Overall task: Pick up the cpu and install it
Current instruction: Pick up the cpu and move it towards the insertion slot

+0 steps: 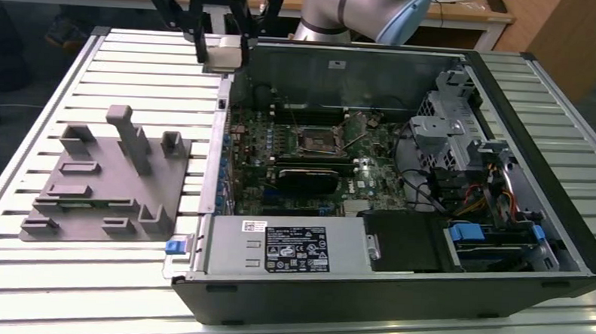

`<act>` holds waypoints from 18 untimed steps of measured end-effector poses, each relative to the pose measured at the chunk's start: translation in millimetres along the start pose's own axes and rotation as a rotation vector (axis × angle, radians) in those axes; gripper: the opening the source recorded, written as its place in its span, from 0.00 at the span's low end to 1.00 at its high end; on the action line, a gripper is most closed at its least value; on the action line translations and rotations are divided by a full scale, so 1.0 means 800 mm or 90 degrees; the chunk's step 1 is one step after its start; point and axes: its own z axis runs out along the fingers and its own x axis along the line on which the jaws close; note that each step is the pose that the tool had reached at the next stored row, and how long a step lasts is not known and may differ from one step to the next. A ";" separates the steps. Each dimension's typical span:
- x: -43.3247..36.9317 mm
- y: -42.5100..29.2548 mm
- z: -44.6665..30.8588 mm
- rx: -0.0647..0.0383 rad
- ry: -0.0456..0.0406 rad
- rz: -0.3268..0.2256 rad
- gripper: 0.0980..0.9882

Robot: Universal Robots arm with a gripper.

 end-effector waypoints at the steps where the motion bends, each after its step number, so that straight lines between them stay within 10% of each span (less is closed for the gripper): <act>1: -0.004 0.0011 0.0003 0.000 0.0000 0.000 0.49; 18: -0.057 0.0096 0.0011 0.000 -0.0001 0.000 0.49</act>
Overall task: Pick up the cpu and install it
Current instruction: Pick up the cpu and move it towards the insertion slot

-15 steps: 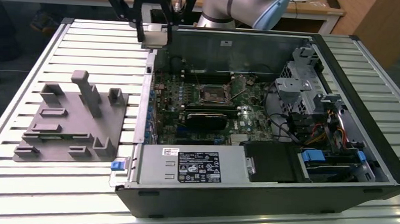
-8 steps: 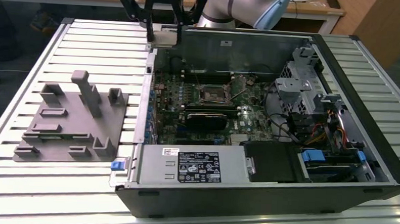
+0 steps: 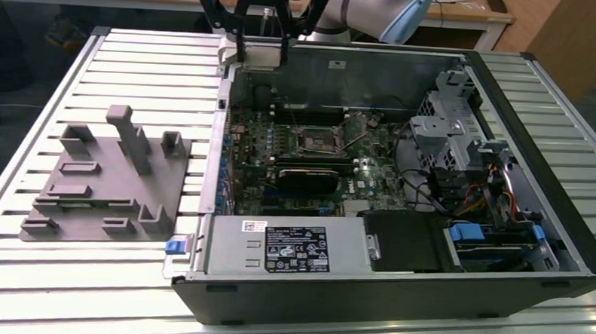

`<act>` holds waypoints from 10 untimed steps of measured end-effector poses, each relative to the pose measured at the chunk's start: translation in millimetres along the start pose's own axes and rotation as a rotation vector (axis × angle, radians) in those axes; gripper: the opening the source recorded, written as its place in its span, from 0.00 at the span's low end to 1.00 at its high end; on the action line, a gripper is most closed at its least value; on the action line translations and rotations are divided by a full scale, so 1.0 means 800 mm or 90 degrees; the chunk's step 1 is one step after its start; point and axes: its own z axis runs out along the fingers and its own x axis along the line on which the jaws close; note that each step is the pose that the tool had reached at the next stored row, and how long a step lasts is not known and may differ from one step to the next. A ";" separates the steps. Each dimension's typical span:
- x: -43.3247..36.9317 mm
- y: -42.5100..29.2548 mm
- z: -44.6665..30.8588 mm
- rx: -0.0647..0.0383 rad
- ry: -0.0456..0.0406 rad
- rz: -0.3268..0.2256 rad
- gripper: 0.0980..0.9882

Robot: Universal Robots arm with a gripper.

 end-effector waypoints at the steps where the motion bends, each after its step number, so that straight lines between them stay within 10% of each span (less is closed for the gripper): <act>1: -0.005 0.0012 0.0001 0.000 0.0000 0.000 0.49; 10: -0.037 0.0204 0.0036 0.000 0.0001 0.000 0.49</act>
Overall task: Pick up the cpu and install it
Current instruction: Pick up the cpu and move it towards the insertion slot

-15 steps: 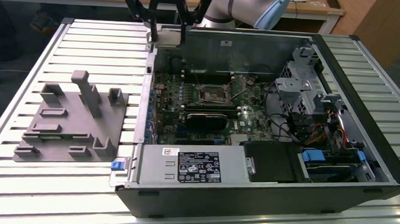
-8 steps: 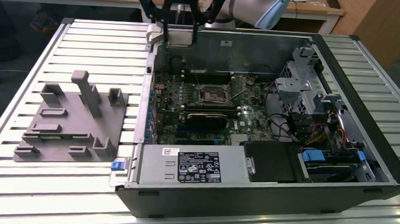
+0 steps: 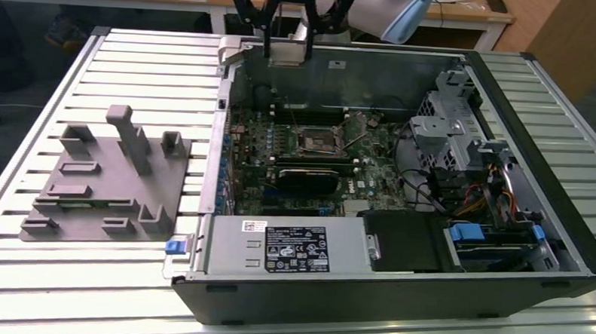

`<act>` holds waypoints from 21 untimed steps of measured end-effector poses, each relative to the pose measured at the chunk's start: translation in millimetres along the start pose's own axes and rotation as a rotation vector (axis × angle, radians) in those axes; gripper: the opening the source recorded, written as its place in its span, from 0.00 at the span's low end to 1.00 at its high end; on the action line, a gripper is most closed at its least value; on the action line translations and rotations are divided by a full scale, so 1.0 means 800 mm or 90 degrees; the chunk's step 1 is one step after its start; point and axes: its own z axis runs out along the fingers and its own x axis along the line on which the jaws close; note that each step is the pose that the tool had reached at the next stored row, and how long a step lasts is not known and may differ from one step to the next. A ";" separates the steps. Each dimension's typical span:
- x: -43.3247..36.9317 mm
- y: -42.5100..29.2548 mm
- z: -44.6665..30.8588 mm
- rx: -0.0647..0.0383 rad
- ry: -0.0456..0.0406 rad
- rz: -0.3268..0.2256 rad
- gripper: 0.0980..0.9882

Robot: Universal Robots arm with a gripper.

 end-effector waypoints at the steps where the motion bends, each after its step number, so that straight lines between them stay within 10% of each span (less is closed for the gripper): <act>1: -0.003 0.0027 0.0006 0.000 0.0000 0.000 0.49; 21: -0.072 0.0341 0.0087 -0.001 -0.0003 0.000 0.49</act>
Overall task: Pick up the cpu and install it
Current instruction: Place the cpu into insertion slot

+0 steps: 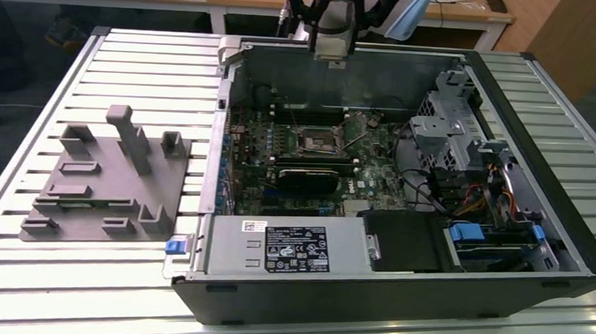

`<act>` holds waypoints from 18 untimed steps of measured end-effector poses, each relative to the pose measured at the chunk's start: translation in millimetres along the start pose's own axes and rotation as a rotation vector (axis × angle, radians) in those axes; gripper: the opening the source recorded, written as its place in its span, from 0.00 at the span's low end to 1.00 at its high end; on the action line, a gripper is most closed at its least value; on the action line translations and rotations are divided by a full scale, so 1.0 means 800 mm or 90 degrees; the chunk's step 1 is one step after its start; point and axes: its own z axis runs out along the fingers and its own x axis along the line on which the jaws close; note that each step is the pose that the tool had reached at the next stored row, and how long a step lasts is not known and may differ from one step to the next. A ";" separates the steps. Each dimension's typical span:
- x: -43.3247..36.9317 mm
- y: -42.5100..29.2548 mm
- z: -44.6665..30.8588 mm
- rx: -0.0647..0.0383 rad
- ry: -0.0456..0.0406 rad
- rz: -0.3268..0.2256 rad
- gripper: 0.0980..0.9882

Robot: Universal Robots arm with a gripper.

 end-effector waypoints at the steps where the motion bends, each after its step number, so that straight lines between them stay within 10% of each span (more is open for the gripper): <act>1: 0.000 0.0000 0.0002 0.000 0.0000 0.000 0.49; 18: -0.002 0.0011 0.0028 -0.001 -0.0051 0.080 0.49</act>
